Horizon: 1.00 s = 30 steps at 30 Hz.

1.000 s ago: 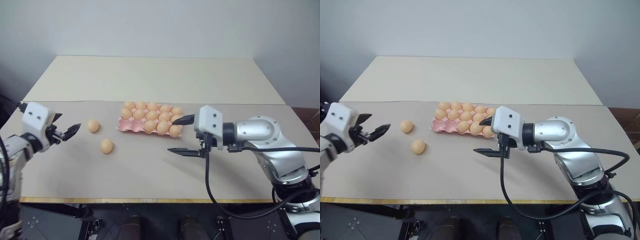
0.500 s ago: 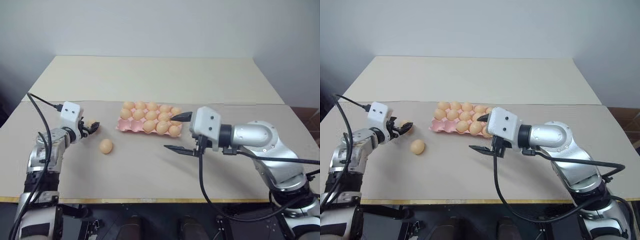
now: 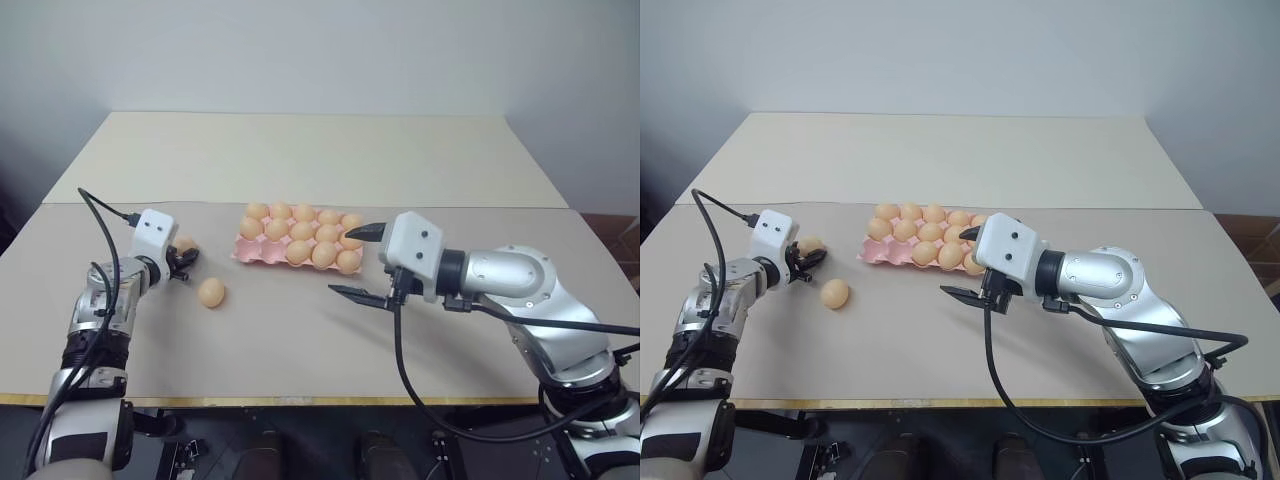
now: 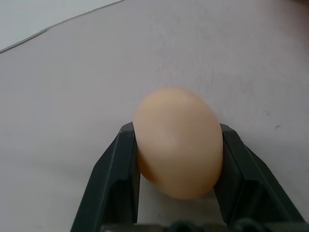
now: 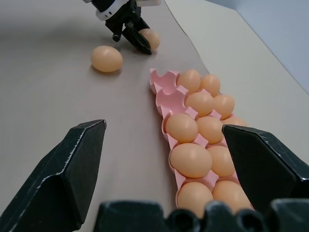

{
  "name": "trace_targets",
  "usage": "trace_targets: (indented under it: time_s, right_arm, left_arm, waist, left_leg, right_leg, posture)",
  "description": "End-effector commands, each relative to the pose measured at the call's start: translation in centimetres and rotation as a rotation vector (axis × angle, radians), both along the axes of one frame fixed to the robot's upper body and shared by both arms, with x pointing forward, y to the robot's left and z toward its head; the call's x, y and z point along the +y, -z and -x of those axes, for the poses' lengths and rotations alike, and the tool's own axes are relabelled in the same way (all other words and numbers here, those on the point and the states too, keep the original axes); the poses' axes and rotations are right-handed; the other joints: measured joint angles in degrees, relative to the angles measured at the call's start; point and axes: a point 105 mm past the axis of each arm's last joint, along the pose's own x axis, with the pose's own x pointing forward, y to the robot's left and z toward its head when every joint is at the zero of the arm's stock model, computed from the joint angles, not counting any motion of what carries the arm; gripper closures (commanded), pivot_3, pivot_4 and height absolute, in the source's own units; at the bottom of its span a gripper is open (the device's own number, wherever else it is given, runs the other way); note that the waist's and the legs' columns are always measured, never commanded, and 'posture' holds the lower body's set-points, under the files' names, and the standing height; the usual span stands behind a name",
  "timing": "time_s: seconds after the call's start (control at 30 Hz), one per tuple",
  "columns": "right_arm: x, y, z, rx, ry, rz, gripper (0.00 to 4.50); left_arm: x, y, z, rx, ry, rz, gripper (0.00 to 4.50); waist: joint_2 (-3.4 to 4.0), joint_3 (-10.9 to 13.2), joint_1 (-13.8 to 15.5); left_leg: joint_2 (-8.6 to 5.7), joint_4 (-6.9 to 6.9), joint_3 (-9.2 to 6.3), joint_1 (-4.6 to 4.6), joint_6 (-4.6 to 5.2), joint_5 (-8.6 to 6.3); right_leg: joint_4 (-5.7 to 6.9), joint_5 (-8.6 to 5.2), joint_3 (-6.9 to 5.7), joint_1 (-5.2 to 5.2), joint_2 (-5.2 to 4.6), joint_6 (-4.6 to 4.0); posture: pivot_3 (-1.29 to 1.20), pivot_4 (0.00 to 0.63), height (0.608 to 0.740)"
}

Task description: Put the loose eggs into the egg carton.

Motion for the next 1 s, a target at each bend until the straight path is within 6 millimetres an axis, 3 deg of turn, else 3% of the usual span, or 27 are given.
trace_targets:
  time_s: [0.03, 0.27, 0.43, 0.57, 0.7, 1.0]
  right_arm:
    - [0.3, -0.8, 0.3, -0.042, -0.011, -0.008, 0.00]
    - [0.2, -0.8, 0.1, -0.052, 0.000, -0.003, 0.00]
    - [0.2, -1.1, -0.1, -0.067, 0.012, -0.014, 0.00]
    - [0.1, -1.5, 0.0, -0.082, 0.023, -0.022, 0.00]
    - [0.1, -2.1, 0.3, -0.111, 0.030, -0.022, 0.00]
    - [-0.4, -2.2, 0.6, -0.124, 0.075, -0.025, 0.00]
  left_arm:
    - [0.4, -1.7, 0.1, -0.063, 0.016, -0.066, 2.75]
    - [-3.5, -7.6, 1.3, -0.270, 0.254, -0.087, 2.75]
    - [-7.3, -10.0, 2.7, -0.360, 0.499, -0.036, 2.75]
    - [-9.4, -9.6, 3.4, -0.340, 0.640, 0.027, 2.75]
    - [-10.1, -8.3, 3.1, -0.295, 0.698, -0.002, 2.75]
    - [-11.8, -7.3, 1.8, -0.283, 0.768, 0.032, 2.75]
  waist:
    - [0.00, 0.0, 0.0]
    - [0.00, 0.0, 0.2]
    - [0.00, 0.0, 0.1]
    - [0.00, 0.0, 0.0]
    - [0.00, 0.0, 0.0]
    - [0.00, 0.0, 0.0]
  left_leg:
    - [0.00, 0.00, 0.00, 0.00, 0.00, 0.00]
    - [0.01, 0.02, -0.01, -0.04, 0.00, 0.00]
    - [0.01, 0.04, 0.00, -0.01, 0.00, 0.00]
    - [0.01, 0.04, 0.01, -0.01, 0.00, 0.00]
    - [0.01, 0.05, 0.00, -0.01, 0.01, 0.00]
    - [0.01, 0.13, -0.01, -0.04, 0.02, 0.00]
  right_leg:
    - [0.00, 0.00, 0.00, 0.00, 0.00, 0.00]
    - [-0.01, 0.00, -0.02, 0.00, -0.03, 0.00]
    - [0.00, 0.00, 0.01, 0.02, -0.02, 0.01]
    - [0.00, 0.01, 0.01, 0.02, -0.01, 0.01]
    - [0.00, 0.00, 0.00, 0.02, 0.02, 0.01]
    - [0.00, 0.00, -0.03, 0.04, 0.02, 0.01]
  posture:
    - [0.00, 0.150, 0.740]
    - [0.00, 0.150, 0.740]
    - [0.00, 0.150, 0.740]
    - [0.00, 0.150, 0.740]
    - [0.00, 0.150, 0.740]
    - [0.00, 0.150, 0.740]
